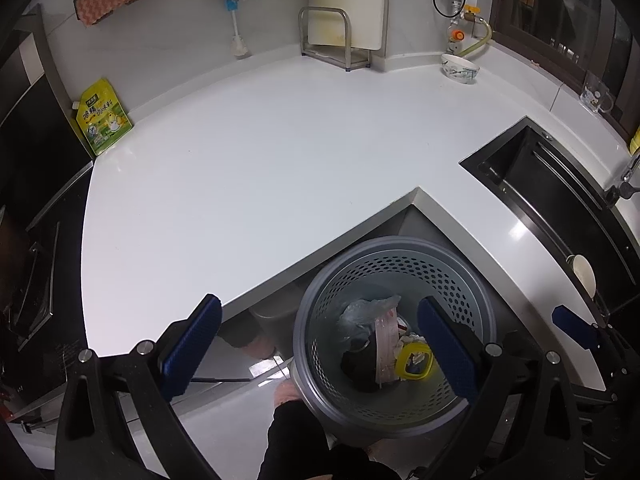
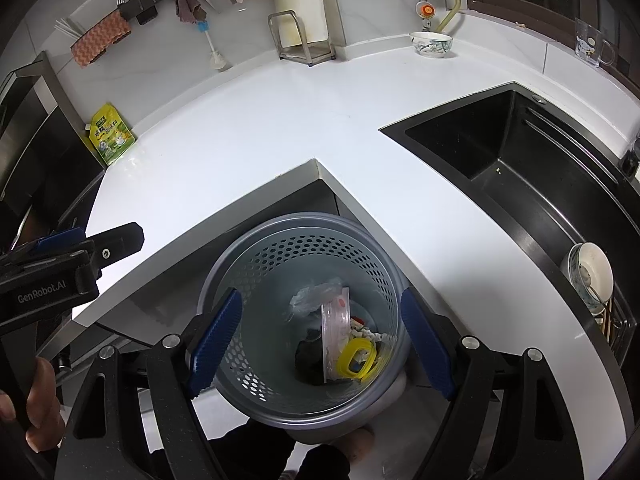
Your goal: Collect trash
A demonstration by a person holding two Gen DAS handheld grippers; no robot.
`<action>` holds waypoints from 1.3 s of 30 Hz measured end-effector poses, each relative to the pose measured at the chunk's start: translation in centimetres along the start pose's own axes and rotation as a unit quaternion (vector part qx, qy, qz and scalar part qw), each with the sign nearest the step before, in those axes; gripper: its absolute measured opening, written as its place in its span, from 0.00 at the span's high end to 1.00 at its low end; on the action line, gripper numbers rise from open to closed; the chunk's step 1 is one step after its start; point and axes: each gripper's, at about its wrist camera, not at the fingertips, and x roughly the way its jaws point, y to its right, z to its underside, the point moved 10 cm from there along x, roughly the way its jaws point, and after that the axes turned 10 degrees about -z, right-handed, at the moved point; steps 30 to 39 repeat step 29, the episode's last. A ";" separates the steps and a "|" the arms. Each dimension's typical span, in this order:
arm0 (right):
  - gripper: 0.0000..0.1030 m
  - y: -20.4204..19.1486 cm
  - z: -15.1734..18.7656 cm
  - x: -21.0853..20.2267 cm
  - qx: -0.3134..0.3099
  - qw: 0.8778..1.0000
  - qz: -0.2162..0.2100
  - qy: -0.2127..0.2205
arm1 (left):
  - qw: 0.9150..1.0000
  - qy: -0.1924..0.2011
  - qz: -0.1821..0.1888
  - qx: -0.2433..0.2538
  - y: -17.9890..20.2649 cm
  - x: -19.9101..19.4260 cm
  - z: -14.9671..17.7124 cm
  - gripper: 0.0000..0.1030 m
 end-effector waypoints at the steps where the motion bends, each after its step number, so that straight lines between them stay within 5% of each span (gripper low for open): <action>1: 0.24 0.0 0.0 0.0 0.000 1.000 0.000 0.000 | 1.000 0.000 0.000 0.000 0.0 0.0 0.0 0.07; 39: 0.24 -0.1 -0.1 0.0 -0.002 1.000 0.001 0.002 | 1.000 -0.003 0.000 0.006 0.0 -0.1 0.3 0.07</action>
